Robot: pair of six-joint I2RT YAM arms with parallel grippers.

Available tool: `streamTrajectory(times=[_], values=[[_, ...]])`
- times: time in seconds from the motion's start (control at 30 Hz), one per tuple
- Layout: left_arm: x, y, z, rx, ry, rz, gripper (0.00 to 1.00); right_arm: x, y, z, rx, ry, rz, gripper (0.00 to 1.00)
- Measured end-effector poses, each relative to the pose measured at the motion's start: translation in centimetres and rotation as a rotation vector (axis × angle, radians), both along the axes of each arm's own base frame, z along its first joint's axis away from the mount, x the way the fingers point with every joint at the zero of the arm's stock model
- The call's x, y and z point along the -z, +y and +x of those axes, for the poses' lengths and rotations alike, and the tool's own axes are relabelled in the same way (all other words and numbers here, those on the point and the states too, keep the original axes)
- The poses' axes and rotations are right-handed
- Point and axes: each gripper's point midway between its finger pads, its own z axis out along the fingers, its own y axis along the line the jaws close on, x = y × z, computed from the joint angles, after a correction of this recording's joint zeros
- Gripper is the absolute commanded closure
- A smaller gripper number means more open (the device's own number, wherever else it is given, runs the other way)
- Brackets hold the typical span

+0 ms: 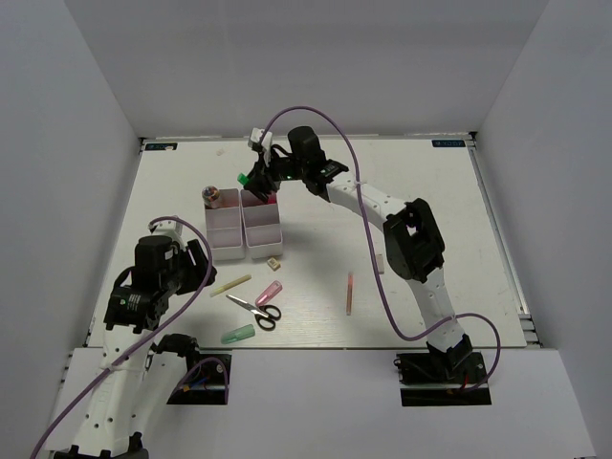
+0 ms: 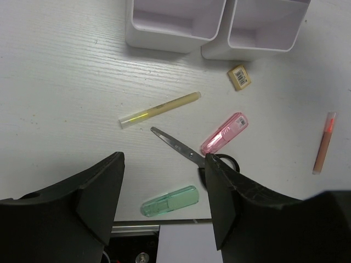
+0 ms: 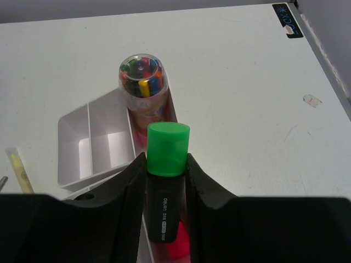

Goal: Sort the stationery into containers
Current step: Place the stationery into the container, then grab a piece of stationery with the left arm

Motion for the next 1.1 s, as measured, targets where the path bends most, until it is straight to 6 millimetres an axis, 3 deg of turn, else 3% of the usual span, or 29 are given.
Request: streamTrajectory(times=[0.03, 0.13, 0.23, 0.5, 0.57, 0.6, 0.63, 0.7, 0.8, 0.83, 0.87, 0.93, 0.97, 1.03, 1.07, 1.1], values=[[0.0, 0.0, 0.0, -0.001, 0.000, 0.000, 0.29, 0.0, 0.0, 0.1, 0.006, -0.005, -0.001, 0.74], [0.0, 0.0, 0.0, -0.001, 0.001, 0.000, 0.29, 0.1, -0.1, 0.3, 0.015, -0.014, -0.007, 0.57], [0.0, 0.0, 0.0, 0.000, 0.001, 0.000, 0.29, 0.3, -0.2, 0.5, 0.018, -0.027, -0.016, 0.47], [0.0, 0.0, 0.0, 0.000, 0.001, -0.001, 0.32, 0.9, -0.4, 0.6, 0.023, -0.037, -0.040, 0.44], [0.0, -0.1, 0.0, 0.001, 0.002, -0.007, 0.54, 1.0, -0.5, 0.5, 0.022, -0.033, -0.045, 0.60], [0.0, -0.2, 0.0, 0.000, 0.003, -0.013, 0.67, 1.2, -0.6, 0.4, 0.021, -0.025, -0.053, 0.74], [0.0, -0.3, -0.1, 0.005, 0.005, -0.018, 0.90, 1.5, -0.7, 0.3, 0.021, -0.013, -0.064, 1.00], [0.0, -0.7, -0.1, 0.024, 0.014, -0.030, 1.00, 1.7, -1.3, -0.2, 0.034, 0.030, -0.094, 1.00], [0.2, -1.8, -0.3, 0.077, 0.045, -0.067, 0.98, 0.6, -3.2, -0.2, 0.150, 0.100, -0.156, 0.96], [0.3, -2.3, -0.4, 0.099, 0.059, -0.089, 0.93, -0.3, -4.1, -0.3, 0.195, 0.119, -0.174, 0.75], [0.4, -2.8, -0.5, 0.118, 0.075, -0.108, 0.65, -1.3, -5.0, -0.8, 0.226, 0.145, -0.187, 0.52], [0.8, -3.7, -0.8, 0.156, 0.117, -0.144, 0.47, -4.1, -7.6, -2.3, 0.250, 0.164, -0.218, 0.39], [1.1, -4.1, -1.0, 0.172, 0.142, -0.159, 0.29, -5.3, -8.8, -3.2, 0.246, 0.167, -0.231, 0.36], [1.6, -4.7, -1.4, 0.199, 0.199, -0.188, 0.28, -7.2, -11.6, -5.2, 0.227, 0.156, -0.268, 0.40], [2.0, -4.9, -1.6, 0.210, 0.225, -0.192, 0.27, -7.4, -13.2, -6.5, 0.213, 0.142, -0.294, 0.75], [2.3, -5.0, -1.7, 0.224, 0.250, -0.193, 0.32, -7.1, -14.8, -7.8, 0.199, 0.143, -0.329, 0.99]])
